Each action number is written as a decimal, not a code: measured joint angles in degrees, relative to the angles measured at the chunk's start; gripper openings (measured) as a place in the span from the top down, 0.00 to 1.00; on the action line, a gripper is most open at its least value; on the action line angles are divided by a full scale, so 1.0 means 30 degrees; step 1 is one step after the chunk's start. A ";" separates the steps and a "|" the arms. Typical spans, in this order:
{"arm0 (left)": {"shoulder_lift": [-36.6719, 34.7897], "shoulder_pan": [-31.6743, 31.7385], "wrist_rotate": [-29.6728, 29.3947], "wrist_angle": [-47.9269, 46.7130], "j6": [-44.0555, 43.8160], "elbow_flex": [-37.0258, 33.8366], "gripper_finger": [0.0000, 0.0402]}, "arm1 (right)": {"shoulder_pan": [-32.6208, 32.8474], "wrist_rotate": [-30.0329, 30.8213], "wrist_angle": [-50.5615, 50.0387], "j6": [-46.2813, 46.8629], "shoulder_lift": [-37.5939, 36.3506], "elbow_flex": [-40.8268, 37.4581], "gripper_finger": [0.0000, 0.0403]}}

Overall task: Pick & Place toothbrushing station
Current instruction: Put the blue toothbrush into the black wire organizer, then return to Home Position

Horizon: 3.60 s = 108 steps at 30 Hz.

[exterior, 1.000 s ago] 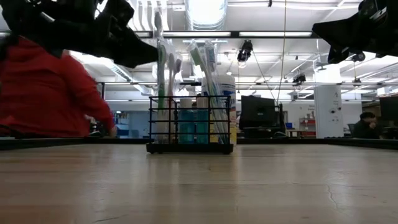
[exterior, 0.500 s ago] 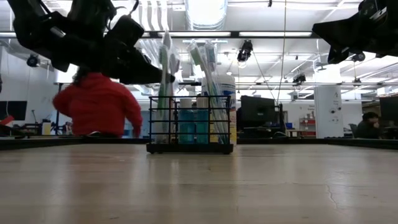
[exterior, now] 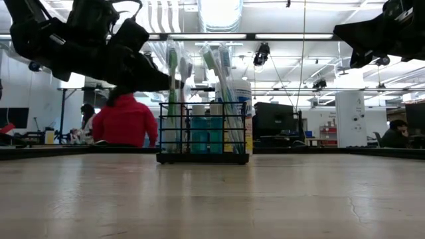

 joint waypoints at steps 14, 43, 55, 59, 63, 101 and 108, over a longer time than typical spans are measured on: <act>-0.2755 -0.0007 0.0170 -0.2181 0.0108 0.0235 0.73 | -0.0002 -0.0011 -0.0022 0.0000 0.0000 0.0000 0.98; -0.2587 0.0219 0.0578 -0.7362 0.0265 0.2351 0.55 | -0.0002 -0.0022 -0.0124 0.0001 0.0117 -0.0007 0.98; -0.4409 0.0197 0.0527 -1.1672 0.0617 0.4468 0.41 | 0.0000 -0.0029 -0.0141 0.0000 0.0109 -0.0007 0.98; -0.5304 0.0203 0.0513 -1.2043 0.0260 0.4452 0.41 | 0.0004 -0.0029 -0.0210 0.0000 0.0117 -0.0007 0.98; -0.5646 0.0219 0.0403 -1.2434 0.0209 0.4401 0.41 | 0.0000 -0.0029 -0.0373 0.0068 0.0109 -0.0007 0.98; -2.0446 0.0153 0.1817 -1.9166 0.0872 0.1188 0.99 | 0.0005 0.0342 -0.1132 -0.0262 0.0080 -0.0007 0.98; -2.4835 0.0153 0.2691 -1.5899 -0.0946 -0.3914 0.99 | 0.0000 0.0270 -0.1467 0.0618 0.0080 -0.0007 0.98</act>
